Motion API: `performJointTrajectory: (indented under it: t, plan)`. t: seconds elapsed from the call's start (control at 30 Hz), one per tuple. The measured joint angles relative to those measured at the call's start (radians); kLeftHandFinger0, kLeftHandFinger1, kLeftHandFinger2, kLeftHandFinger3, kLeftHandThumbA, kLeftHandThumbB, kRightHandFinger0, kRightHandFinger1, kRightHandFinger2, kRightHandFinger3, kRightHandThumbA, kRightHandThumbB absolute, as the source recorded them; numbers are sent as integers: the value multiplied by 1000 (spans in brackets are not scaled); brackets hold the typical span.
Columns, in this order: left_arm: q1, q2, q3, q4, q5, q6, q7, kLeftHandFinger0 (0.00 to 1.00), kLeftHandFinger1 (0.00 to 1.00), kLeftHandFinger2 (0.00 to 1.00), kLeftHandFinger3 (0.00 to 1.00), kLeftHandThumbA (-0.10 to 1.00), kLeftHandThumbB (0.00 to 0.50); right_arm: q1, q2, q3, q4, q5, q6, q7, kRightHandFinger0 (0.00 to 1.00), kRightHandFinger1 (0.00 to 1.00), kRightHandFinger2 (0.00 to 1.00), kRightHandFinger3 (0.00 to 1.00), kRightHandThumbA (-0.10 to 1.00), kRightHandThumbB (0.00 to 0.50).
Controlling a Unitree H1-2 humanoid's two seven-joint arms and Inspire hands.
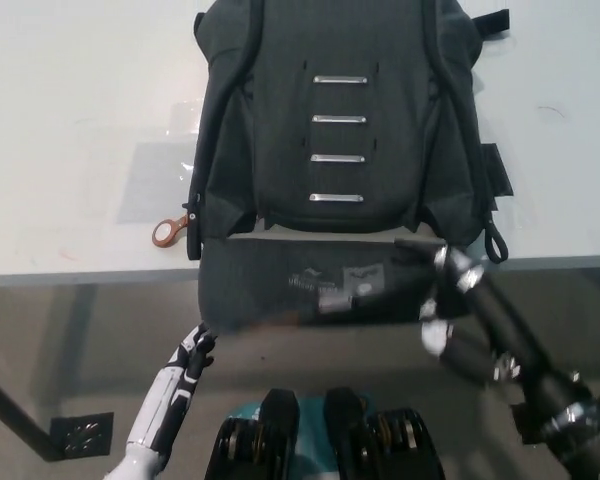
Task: A bag is kept in the middle of the table with its flap loosely closed and the robot uses its right hand to adjust it and opens it
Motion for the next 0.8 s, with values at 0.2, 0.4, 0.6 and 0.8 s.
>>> performJointTrajectory:
  t: [0.2, 0.4, 0.6, 0.8]
  plan:
    - [-16, 2, 0, 3, 0, 6, 0, 1000, 1000, 1000, 1000, 1000, 295, 65, -108, 89, 47, -55, -18, 58, 1000, 1000, 1000, 1000, 991, 330]
    - [-35, 3, 3, 9, 1, 7, 1, 1000, 1000, 1000, 1000, 1000, 308, 111, -125, 106, 64, -87, -41, 64, 1000, 1000, 1000, 1000, 989, 318]
    - [-54, 4, 7, 22, 5, 7, 1, 1000, 1000, 1000, 1000, 1000, 299, 184, -125, 74, 85, -70, -81, 67, 1000, 1000, 1000, 1000, 996, 250]
    - [-76, 5, 10, 28, 9, 9, 1, 1000, 1000, 1000, 1000, 1000, 305, 246, -124, 3, 124, -22, -115, 76, 1000, 1000, 1000, 1000, 1000, 261]
